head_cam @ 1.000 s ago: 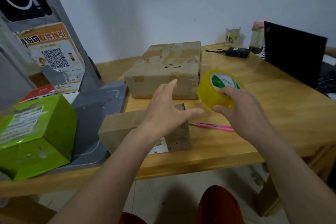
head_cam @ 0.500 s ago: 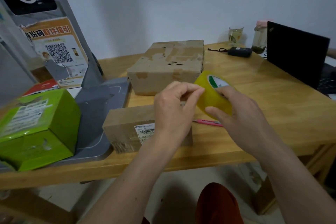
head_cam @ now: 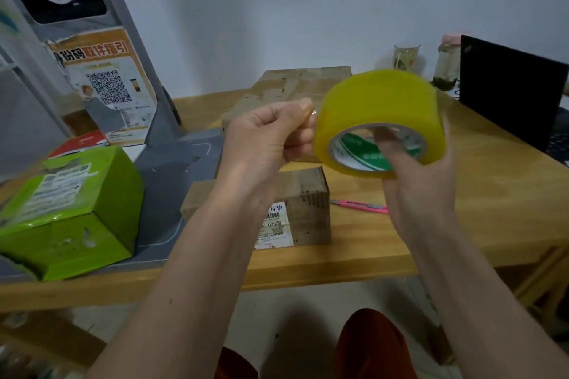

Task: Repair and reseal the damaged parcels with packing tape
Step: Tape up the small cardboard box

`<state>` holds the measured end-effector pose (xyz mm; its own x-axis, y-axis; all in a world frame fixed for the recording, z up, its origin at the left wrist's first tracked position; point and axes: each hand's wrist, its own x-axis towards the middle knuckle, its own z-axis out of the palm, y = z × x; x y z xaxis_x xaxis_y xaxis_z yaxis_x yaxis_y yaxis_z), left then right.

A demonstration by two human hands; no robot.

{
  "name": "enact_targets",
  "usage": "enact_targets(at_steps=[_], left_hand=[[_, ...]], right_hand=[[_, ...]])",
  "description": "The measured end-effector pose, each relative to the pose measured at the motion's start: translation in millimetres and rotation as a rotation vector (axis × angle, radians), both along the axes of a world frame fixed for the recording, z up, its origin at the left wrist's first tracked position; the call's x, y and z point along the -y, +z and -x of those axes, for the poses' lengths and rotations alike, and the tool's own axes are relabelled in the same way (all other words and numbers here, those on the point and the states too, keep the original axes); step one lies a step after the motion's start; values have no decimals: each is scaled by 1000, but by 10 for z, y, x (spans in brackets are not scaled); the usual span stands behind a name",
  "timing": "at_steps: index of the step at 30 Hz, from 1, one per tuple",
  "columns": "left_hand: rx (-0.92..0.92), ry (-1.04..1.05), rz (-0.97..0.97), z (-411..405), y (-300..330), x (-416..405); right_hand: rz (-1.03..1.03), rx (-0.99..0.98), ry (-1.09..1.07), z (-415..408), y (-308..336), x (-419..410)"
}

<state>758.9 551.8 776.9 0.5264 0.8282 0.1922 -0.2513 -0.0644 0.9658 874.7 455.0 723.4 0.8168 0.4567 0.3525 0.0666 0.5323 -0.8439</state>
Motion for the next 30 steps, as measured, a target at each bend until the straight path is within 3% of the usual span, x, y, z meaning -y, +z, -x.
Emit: enact_targets(at_steps=[1, 4, 6, 12, 19, 22, 30], left_hand=[[-31, 52, -18, 9, -32, -18], [-148, 280, -94, 116, -186, -154], [-218, 363, -96, 227, -274, -270], [-704, 454, -324, 244, -450, -305], [-1011, 529, -672, 105, -585, -361], [-1114, 545, -779, 71, -637, -388], [-1216, 474, -815, 40, -636, -435]], right_hand=[[46, 24, -45, -2, 24, -37], [233, 413, -214, -81, 40, -73], [373, 538, -244, -185, 7, -67], [533, 641, -290, -284, -96, -112], [771, 756, -305, -420, -42, -177], [859, 778, -285, -445, -44, -195], [958, 788, -253, -515, -61, -239]])
